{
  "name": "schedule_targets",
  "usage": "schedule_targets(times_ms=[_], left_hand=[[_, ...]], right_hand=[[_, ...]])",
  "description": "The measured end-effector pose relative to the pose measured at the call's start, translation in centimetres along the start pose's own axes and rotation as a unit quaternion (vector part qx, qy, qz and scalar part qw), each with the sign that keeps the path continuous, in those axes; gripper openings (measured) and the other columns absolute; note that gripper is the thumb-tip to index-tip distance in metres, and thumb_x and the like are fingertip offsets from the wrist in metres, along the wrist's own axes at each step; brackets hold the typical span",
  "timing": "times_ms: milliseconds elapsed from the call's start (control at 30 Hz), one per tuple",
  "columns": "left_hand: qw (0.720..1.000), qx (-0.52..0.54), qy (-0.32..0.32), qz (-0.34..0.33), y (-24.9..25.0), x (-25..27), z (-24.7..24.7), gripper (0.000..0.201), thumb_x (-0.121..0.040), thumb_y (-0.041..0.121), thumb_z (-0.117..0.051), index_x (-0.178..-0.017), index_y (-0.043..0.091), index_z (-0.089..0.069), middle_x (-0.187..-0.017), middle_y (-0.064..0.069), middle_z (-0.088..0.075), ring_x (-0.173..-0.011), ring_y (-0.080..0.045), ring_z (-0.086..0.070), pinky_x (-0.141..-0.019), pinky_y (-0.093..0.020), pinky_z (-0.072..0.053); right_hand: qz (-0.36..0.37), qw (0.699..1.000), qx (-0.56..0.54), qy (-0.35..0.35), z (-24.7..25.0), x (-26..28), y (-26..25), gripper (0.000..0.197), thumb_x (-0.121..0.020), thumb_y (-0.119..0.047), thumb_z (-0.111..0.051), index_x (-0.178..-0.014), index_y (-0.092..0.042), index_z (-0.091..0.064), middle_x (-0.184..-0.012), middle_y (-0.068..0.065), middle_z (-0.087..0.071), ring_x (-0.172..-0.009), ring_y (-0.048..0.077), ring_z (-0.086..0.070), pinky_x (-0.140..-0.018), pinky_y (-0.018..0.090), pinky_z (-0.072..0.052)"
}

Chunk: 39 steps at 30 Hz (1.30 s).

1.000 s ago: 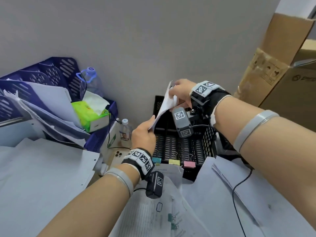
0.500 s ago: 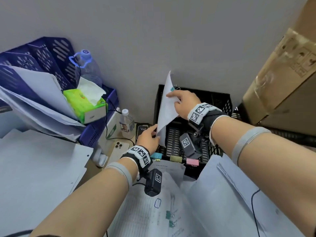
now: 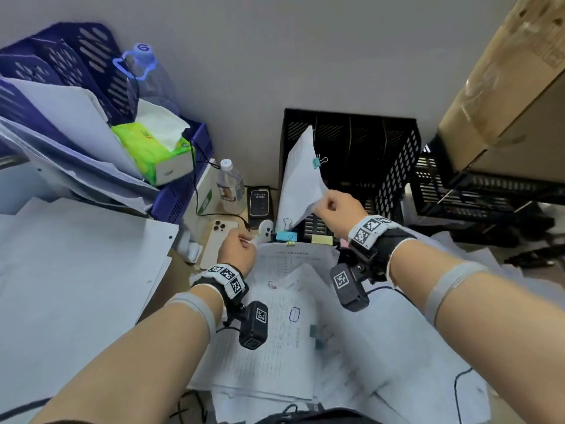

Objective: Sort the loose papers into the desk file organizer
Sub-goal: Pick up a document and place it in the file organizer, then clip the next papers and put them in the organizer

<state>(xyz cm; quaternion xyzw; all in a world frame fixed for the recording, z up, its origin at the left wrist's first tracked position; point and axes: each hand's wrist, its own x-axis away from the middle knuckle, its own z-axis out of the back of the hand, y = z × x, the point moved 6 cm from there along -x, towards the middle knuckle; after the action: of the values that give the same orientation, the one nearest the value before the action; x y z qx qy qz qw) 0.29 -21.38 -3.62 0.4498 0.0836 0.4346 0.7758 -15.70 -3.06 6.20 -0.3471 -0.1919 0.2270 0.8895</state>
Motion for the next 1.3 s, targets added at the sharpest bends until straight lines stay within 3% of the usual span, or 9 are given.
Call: schedule_targets(times_ms=[133, 267, 333, 467, 633, 900, 1000, 1100, 1300], left_hand=[[0.985, -0.087, -0.151, 0.002, -3.7, 2.4, -3.6, 0.015, -0.091, 0.009, -0.062, -0.101, 0.019, -0.068, -0.104, -0.006, -0.068, -0.102, -0.027, -0.064, -0.094, -0.032, -0.05], [0.925, -0.216, -0.312, -0.027, -7.2, 5.4, -7.7, 0.048, -0.089, 0.018, -0.07, -0.136, 0.018, -0.058, -0.147, -0.007, -0.052, -0.132, -0.026, -0.053, -0.11, -0.031, -0.042], [0.903, -0.266, -0.331, -0.07, -7.9, 6.2, -8.5, 0.058, -0.088, 0.014, -0.07, -0.142, 0.011, -0.052, -0.161, -0.002, -0.035, -0.143, -0.022, -0.041, -0.111, -0.026, -0.035], [0.912, -0.251, -0.307, -0.106, -8.0, 6.6, -8.5, 0.07, -0.086, 0.006, -0.069, -0.151, 0.015, -0.043, -0.162, -0.001, -0.032, -0.146, -0.021, -0.038, -0.109, -0.02, -0.03], [0.91, -0.256, -0.305, -0.115, -8.3, 6.4, -8.4, 0.074, -0.085, 0.007, -0.071, -0.152, 0.014, -0.04, -0.162, -0.002, -0.033, -0.145, -0.023, -0.039, -0.111, -0.025, -0.032], [0.916, -0.293, -0.238, -0.134, -7.0, 5.2, -7.3, 0.091, -0.075, 0.036, -0.083, -0.151, 0.026, -0.033, -0.155, -0.007, -0.035, -0.142, -0.03, -0.036, -0.115, -0.05, -0.036], [0.928, -0.284, -0.207, -0.125, -5.4, 4.0, -6.6, 0.053, -0.074, 0.041, -0.081, -0.117, 0.027, -0.053, -0.118, 0.0, -0.062, -0.111, -0.027, -0.059, -0.097, -0.047, -0.05], [0.931, -0.29, -0.194, -0.105, -4.4, 3.4, -5.6, 0.021, -0.081, 0.036, -0.069, -0.082, 0.025, -0.052, -0.082, 0.002, -0.062, -0.083, -0.026, -0.062, -0.078, -0.035, -0.051], [0.909, -0.343, -0.215, -0.096, -3.6, 2.9, -4.2, 0.013, -0.084, 0.025, -0.068, -0.084, 0.029, -0.055, -0.094, 0.001, -0.068, -0.089, -0.022, -0.063, -0.083, -0.035, -0.053]], right_hand=[[-0.178, 0.965, -0.134, -0.137, -5.6, 5.7, 6.5, 0.023, -0.095, -0.01, -0.051, -0.074, -0.003, -0.057, -0.066, 0.012, -0.058, -0.046, 0.018, -0.052, -0.047, 0.022, -0.044], [-0.273, 0.931, -0.019, -0.24, -11.1, 11.2, 14.0, 0.024, -0.091, -0.02, -0.06, -0.103, 0.0, -0.066, -0.088, 0.01, -0.069, -0.069, 0.025, -0.069, -0.054, 0.03, -0.058], [-0.297, 0.921, 0.002, -0.254, -13.1, 13.6, 16.0, 0.025, -0.089, -0.023, -0.062, -0.103, -0.002, -0.065, -0.093, 0.014, -0.071, -0.075, 0.027, -0.072, -0.055, 0.03, -0.059], [-0.356, 0.9, -0.154, -0.199, -16.5, 16.5, 17.7, 0.02, -0.086, -0.011, -0.063, -0.103, -0.001, -0.057, -0.081, 0.014, -0.056, -0.069, 0.029, -0.062, -0.058, 0.031, -0.053], [-0.288, 0.948, -0.07, -0.119, -16.7, 16.0, 17.7, 0.011, -0.085, -0.015, -0.064, -0.095, -0.017, -0.059, -0.085, 0.002, -0.06, -0.064, 0.013, -0.053, -0.052, 0.019, -0.043], [-0.177, 0.979, -0.023, -0.098, -13.3, 13.8, 15.6, 0.02, -0.086, -0.007, -0.06, -0.09, -0.027, -0.057, -0.078, 0.001, -0.058, -0.07, 0.024, -0.054, -0.068, 0.023, -0.043], [-0.128, 0.987, 0.013, -0.097, -10.8, 12.5, 14.3, 0.019, -0.086, -0.01, -0.061, -0.088, -0.03, -0.06, -0.083, 0.001, -0.065, -0.082, 0.027, -0.064, -0.075, 0.027, -0.048], [-0.113, 0.991, 0.041, -0.062, -7.6, 11.8, 13.2, 0.016, -0.088, -0.014, -0.06, -0.092, -0.029, -0.064, -0.094, -0.001, -0.069, -0.088, 0.021, -0.065, -0.081, 0.029, -0.053], [-0.093, 0.993, 0.076, 0.009, -1.9, 10.5, 11.7, 0.014, -0.088, -0.014, -0.056, -0.094, -0.024, -0.064, -0.088, 0.004, -0.069, -0.076, 0.022, -0.061, -0.059, 0.023, -0.042]])
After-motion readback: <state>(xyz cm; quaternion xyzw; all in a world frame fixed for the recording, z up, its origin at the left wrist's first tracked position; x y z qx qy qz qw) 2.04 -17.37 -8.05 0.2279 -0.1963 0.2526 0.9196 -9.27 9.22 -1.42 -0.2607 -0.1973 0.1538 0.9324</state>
